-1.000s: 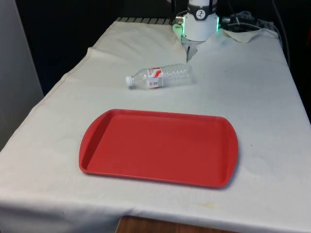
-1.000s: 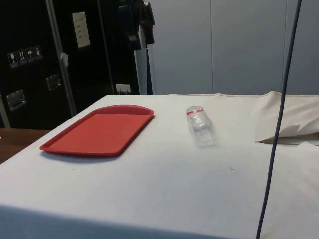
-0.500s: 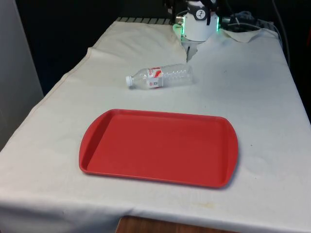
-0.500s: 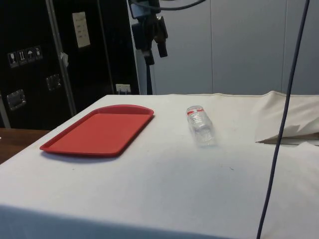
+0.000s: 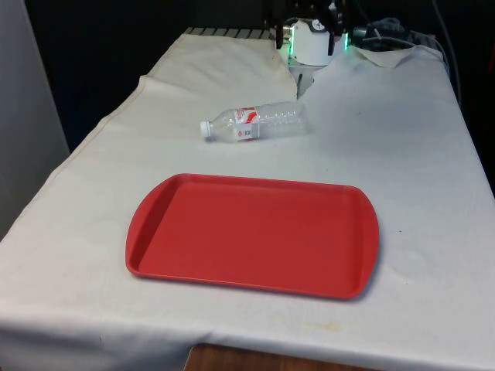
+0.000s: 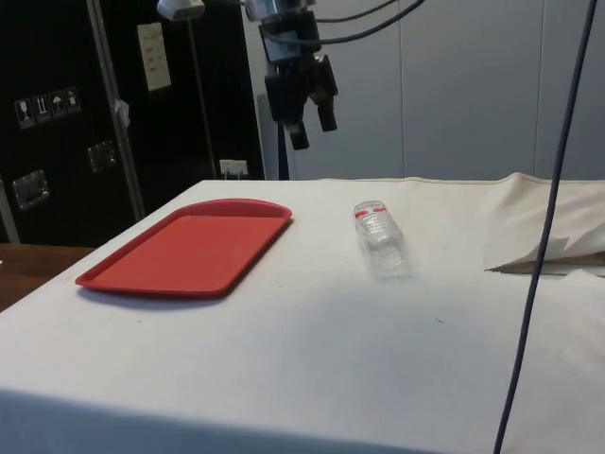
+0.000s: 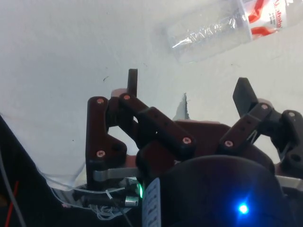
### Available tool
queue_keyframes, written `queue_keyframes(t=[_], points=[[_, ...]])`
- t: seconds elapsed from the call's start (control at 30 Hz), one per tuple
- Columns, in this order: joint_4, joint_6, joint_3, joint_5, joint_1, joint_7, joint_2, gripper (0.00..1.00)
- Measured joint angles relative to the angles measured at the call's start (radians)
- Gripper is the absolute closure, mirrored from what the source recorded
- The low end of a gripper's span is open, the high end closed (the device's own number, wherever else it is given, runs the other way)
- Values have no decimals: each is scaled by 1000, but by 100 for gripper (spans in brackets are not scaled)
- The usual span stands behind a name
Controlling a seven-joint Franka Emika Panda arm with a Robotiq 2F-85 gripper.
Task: Place the bottle upright on the tray.
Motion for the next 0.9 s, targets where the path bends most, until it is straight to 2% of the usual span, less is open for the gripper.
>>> queue_keyframes(t=[0.3, 0.9], points=[[-47, 35, 1, 1, 0, 58, 2, 0], [-50, 35, 0, 9, 0, 177, 24, 0]])
